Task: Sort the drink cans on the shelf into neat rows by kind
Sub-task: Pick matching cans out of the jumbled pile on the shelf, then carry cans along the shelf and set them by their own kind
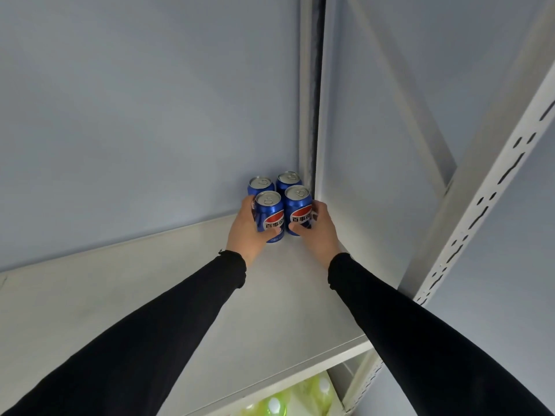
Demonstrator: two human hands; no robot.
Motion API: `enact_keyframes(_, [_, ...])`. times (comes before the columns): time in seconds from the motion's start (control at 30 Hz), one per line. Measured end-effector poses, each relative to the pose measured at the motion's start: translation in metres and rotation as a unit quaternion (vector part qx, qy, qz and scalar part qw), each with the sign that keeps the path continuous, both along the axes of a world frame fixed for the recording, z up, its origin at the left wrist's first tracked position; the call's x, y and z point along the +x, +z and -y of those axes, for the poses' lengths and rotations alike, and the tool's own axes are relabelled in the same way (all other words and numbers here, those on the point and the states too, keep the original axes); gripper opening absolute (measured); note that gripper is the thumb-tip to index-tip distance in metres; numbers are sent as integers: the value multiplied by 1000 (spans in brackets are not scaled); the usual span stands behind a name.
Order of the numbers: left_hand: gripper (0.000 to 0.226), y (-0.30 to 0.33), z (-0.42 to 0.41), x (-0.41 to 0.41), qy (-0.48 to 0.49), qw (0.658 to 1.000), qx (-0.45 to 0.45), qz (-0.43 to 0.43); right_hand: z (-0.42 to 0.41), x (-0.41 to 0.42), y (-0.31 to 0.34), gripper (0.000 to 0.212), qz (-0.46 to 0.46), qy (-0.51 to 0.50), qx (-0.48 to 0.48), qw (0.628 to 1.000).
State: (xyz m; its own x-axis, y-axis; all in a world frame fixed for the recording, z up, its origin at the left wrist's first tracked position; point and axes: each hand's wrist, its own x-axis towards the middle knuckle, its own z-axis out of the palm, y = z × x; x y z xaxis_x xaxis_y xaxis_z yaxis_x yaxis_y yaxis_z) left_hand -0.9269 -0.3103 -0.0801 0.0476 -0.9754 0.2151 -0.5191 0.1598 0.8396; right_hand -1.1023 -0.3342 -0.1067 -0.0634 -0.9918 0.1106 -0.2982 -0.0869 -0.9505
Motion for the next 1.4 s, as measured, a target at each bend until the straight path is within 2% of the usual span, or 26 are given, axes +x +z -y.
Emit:
enact_keyframes(0.1, [82, 2, -22, 19, 9, 999, 14, 34, -24, 5, 10, 73, -57, -72, -46, 995])
enact_keyframes(0.17, [76, 6, -44, 41, 14, 995, 4, 96, -49, 14, 20, 67, -122, -80, -133, 980])
enact_keyframes(0.27, [59, 15, -87, 87, 15, 974, -42, 220, -85, 43, 36, 55, -250, -2, -255, 934])
enact_keyframes(0.37, [51, 25, -136, 144, 39, 953, -57, 296, -114, 95, 49, 47, -340, 96, -279, 893])
enact_keyframes(0.43, [49, 31, -171, 186, 65, 941, -54, 327, -136, 139, 55, 47, -358, 145, -287, 877])
enact_keyframes(0.7, [52, 48, -355, 368, 155, 925, -24, 346, -269, 345, 60, 47, -317, 258, -333, 850])
enact_keyframes(0.97, [52, 48, -507, 516, 218, 923, -16, 316, -397, 521, 52, 49, -262, 325, -303, 857])
enact_keyframes(1.17, [50, 42, -560, 603, 265, 921, -28, 283, -429, 616, 51, 53, -199, 371, -257, 870])
enact_keyframes(1.4, [66, 31, -565, 699, 346, 904, -21, 249, -423, 711, 25, 69, -135, 404, -163, 890])
